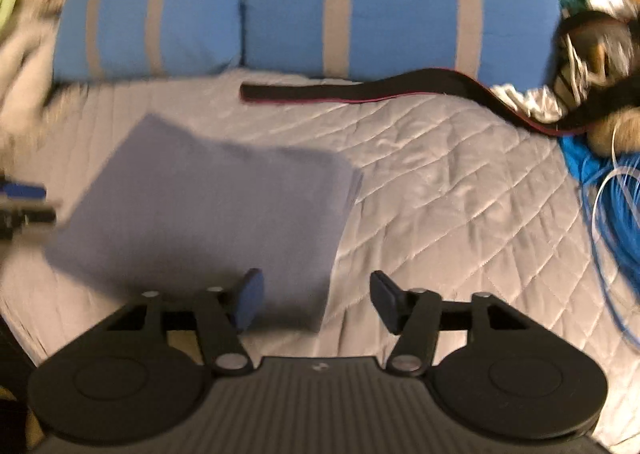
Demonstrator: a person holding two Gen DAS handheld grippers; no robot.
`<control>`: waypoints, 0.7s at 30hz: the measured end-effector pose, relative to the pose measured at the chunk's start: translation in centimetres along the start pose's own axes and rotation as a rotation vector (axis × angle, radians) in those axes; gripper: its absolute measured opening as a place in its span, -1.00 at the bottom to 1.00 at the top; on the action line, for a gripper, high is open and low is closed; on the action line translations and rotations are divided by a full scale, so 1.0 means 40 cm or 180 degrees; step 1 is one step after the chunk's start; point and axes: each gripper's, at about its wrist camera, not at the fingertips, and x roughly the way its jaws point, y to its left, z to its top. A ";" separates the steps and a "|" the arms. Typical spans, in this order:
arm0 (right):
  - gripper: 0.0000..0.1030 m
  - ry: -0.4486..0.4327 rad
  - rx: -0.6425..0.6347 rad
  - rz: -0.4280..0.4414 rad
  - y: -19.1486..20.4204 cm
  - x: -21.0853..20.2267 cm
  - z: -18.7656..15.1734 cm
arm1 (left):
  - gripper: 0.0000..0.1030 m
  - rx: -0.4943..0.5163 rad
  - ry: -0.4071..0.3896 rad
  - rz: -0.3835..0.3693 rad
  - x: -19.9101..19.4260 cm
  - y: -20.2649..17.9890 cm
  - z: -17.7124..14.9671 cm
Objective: Fold clothes
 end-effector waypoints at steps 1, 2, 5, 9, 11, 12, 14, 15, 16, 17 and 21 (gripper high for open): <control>0.48 0.0022 0.0110 0.0092 -0.018 0.011 0.009 | 0.17 -0.0087 -0.0003 -0.0045 0.006 0.016 0.011; 0.52 0.0070 0.0206 0.0190 -0.034 0.030 0.014 | 0.18 -0.0179 0.0004 -0.0093 0.015 0.033 0.020; 0.56 0.0212 0.0495 0.0484 -0.083 0.086 0.030 | 0.18 -0.0585 0.0086 -0.0358 0.065 0.103 0.043; 0.64 0.0403 0.0881 0.0876 -0.147 0.161 0.052 | 0.18 -0.1218 0.0373 -0.0867 0.167 0.191 0.044; 0.67 0.0498 0.1074 0.1072 -0.179 0.198 0.062 | 0.18 -0.1464 0.0503 -0.1145 0.217 0.220 0.031; 0.67 0.0546 0.1170 0.1171 -0.195 0.217 0.068 | 0.20 -0.1560 0.0516 -0.1258 0.234 0.230 0.023; 0.68 0.0641 0.1363 0.1367 -0.227 0.254 0.078 | 0.23 -0.1721 0.0483 -0.1413 0.252 0.244 0.010; 0.67 0.0678 0.1432 0.1448 -0.237 0.270 0.078 | 0.25 -0.1778 0.0483 -0.1477 0.258 0.250 0.008; 0.67 0.0707 0.1476 0.1514 -0.242 0.283 0.072 | 0.25 -0.1807 0.0497 -0.1533 0.263 0.253 0.009; 0.67 0.0713 0.1511 0.1590 -0.245 0.293 0.069 | 0.25 -0.1829 0.0510 -0.1594 0.269 0.256 0.010; 0.65 0.0667 0.1625 0.1862 -0.241 0.311 0.068 | 0.23 -0.2002 0.0570 -0.1838 0.304 0.266 0.012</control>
